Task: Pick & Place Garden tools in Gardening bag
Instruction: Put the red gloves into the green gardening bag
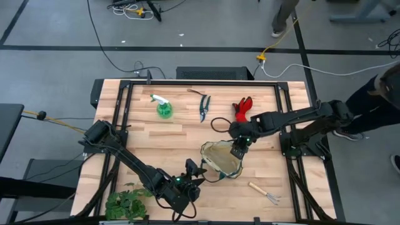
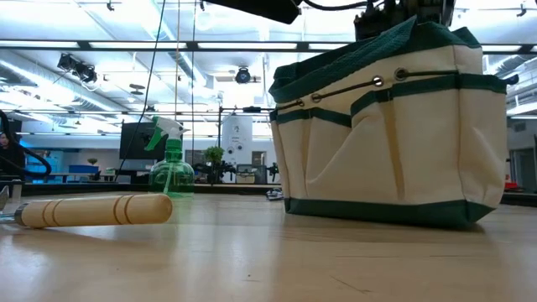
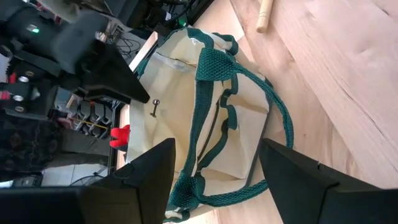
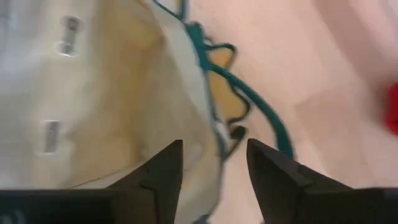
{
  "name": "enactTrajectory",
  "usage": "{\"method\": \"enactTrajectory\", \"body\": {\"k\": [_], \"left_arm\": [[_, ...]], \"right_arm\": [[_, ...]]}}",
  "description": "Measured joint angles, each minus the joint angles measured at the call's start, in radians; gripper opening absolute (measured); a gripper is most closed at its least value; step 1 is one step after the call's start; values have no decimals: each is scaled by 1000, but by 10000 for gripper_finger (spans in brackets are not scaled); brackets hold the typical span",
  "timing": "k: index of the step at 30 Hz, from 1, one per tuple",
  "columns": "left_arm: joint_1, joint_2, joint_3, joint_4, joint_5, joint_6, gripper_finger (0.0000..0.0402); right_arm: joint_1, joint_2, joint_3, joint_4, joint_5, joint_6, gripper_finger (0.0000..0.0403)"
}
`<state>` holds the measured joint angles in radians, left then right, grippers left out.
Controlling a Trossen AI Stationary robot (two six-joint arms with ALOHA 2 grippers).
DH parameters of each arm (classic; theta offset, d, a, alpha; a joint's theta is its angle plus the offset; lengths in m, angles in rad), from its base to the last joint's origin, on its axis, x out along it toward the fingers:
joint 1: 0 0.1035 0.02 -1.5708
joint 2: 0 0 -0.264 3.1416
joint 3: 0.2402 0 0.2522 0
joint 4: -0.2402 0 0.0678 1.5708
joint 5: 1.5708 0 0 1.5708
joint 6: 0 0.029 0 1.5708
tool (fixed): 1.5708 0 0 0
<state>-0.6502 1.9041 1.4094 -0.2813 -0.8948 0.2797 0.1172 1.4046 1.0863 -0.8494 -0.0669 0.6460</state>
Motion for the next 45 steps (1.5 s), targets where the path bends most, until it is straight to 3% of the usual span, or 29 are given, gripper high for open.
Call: {"method": "enactTrajectory", "body": {"k": [15, 23, 27, 30, 39, 45], "left_arm": [[0, 0, 0, 0, -3, 1, 238], [0, 0, 0, 0, -40, 1, 238], [2, 0, 0, -1, -54, 3, 238], [7, 0, 0, -1, -55, 4, 238], [14, 0, 0, 0, -55, 3, 238], [14, 0, 0, -1, -55, 3, 238]], "right_arm": [[-102, -147, 0, 11, -91, -36, 180], [-172, -192, 0, -22, 26, -129, 180], [-191, -190, 0, -28, 32, -174, 180], [-217, -186, 0, -49, 36, -165, 176], [-317, -187, 0, -126, 188, -133, 161], [-372, -181, 0, -126, 213, -138, 148]]}}
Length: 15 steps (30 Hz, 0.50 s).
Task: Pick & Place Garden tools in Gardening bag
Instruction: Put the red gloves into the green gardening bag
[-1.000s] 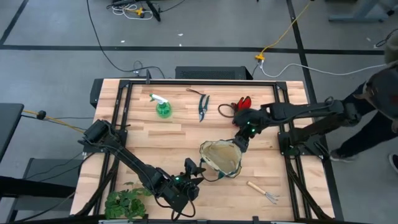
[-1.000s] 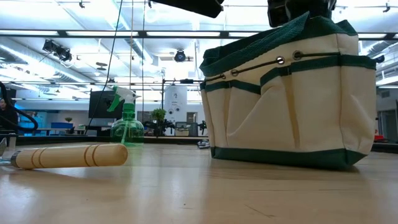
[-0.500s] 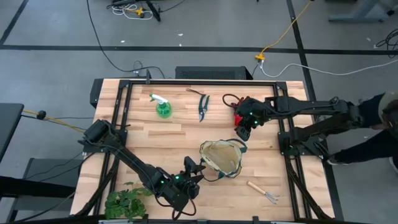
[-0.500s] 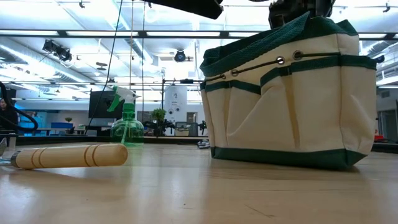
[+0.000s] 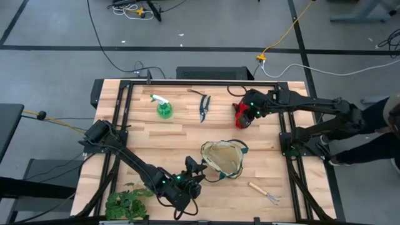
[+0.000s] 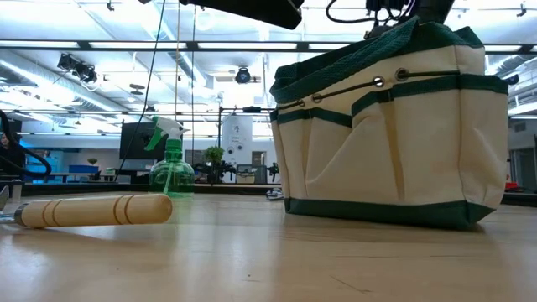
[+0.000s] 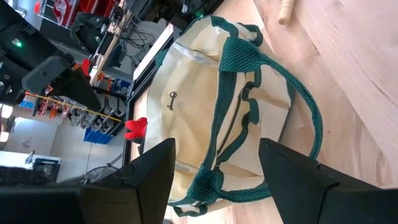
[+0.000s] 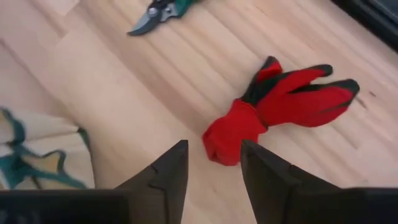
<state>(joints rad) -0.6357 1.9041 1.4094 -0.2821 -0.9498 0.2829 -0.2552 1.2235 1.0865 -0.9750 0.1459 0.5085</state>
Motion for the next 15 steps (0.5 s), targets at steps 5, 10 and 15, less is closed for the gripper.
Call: {"method": "enactTrajectory", "body": {"k": [5, 10, 15], "left_arm": [[0, 0, 0, 0, 0, 0, 238], [0, 0, 0, 0, 0, 0, 238], [0, 0, 0, 0, 7, -1, 238]], "right_arm": [[-83, 34, 0, -12, -24, 37, 147], [-154, 93, 0, -14, 20, 32, 180], [-220, 156, 0, -11, 21, 33, 227]]}}
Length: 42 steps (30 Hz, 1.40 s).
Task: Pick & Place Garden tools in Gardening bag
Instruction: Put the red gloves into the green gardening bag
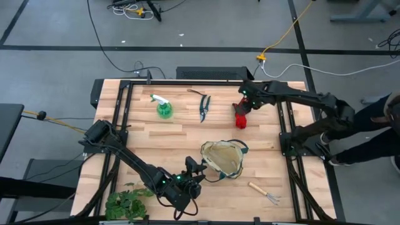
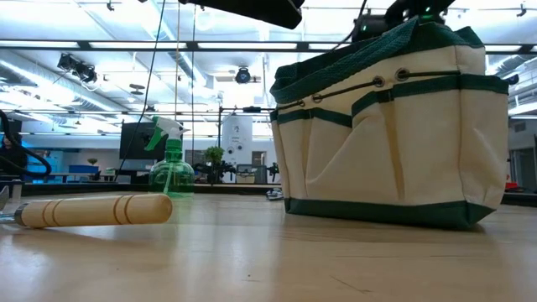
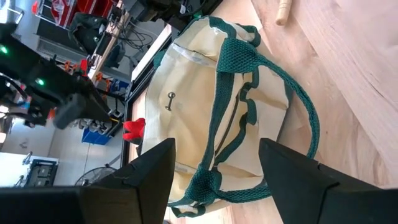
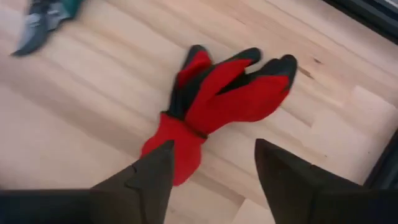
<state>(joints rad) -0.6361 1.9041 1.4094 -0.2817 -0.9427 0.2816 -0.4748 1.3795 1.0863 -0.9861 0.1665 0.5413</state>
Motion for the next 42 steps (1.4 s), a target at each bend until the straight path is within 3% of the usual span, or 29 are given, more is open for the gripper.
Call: {"method": "enactTrajectory", "body": {"k": [7, 14, 22, 32, 42], "left_arm": [[0, 0, 0, 0, 3, 0, 238], [0, 0, 0, 0, 3, 0, 238], [0, 0, 0, 0, 4, 1, 238], [0, 0, 0, 0, 4, 3, 238], [0, 0, 0, 0, 4, 18, 238]], "right_arm": [[-27, 91, 0, 64, -1, 32, 281], [-29, 178, 0, 85, -1, 50, 309], [-29, 207, 0, 25, 2, 119, 313], [-18, 208, 0, 90, -40, 244, 314], [6, 208, -106, 144, -56, 369, 314]]}}
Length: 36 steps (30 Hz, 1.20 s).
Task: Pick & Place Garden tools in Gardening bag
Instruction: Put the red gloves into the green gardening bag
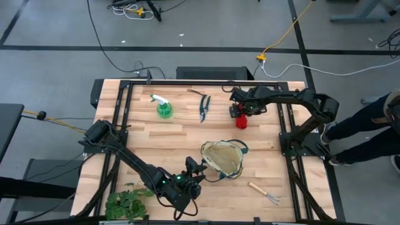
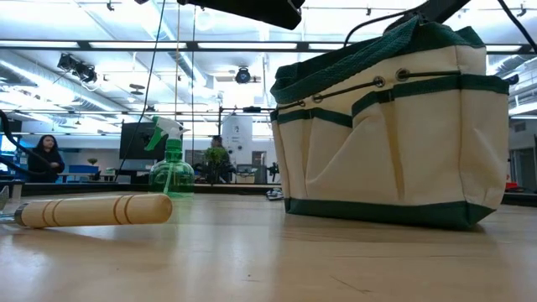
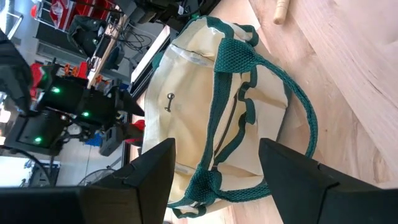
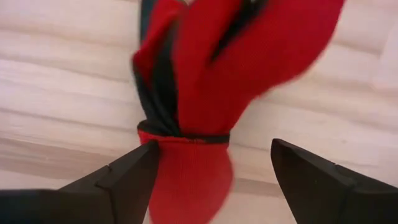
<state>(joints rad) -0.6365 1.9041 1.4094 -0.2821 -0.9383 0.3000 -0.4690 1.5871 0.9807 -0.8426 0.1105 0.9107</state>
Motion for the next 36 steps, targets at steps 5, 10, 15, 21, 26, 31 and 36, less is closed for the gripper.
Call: {"method": "enactTrajectory", "body": {"k": [5, 10, 15, 21, 26, 31, 36], "left_arm": [[0, 0, 0, 0, 0, 0, 238], [-2, 0, 0, 0, 0, 0, 238], [-3, 0, 0, 0, 0, 0, 238], [-2, 0, 0, 0, 0, -1, 238], [-2, 0, 0, 0, 0, -1, 238], [-2, 0, 0, 0, 0, -1, 238], [-2, 0, 0, 0, 0, -1, 238]], "right_arm": [[0, 0, -81, 139, -79, 36, 314], [0, 0, -142, 243, -112, 22, 314], [-1, 0, -170, 248, -103, -34, 314], [0, 0, -185, 260, -101, -114, 314], [0, 0, -185, 260, -100, -138, 314], [0, 0, -185, 266, -100, -141, 312], [0, 0, -185, 266, -100, -137, 275]]}}
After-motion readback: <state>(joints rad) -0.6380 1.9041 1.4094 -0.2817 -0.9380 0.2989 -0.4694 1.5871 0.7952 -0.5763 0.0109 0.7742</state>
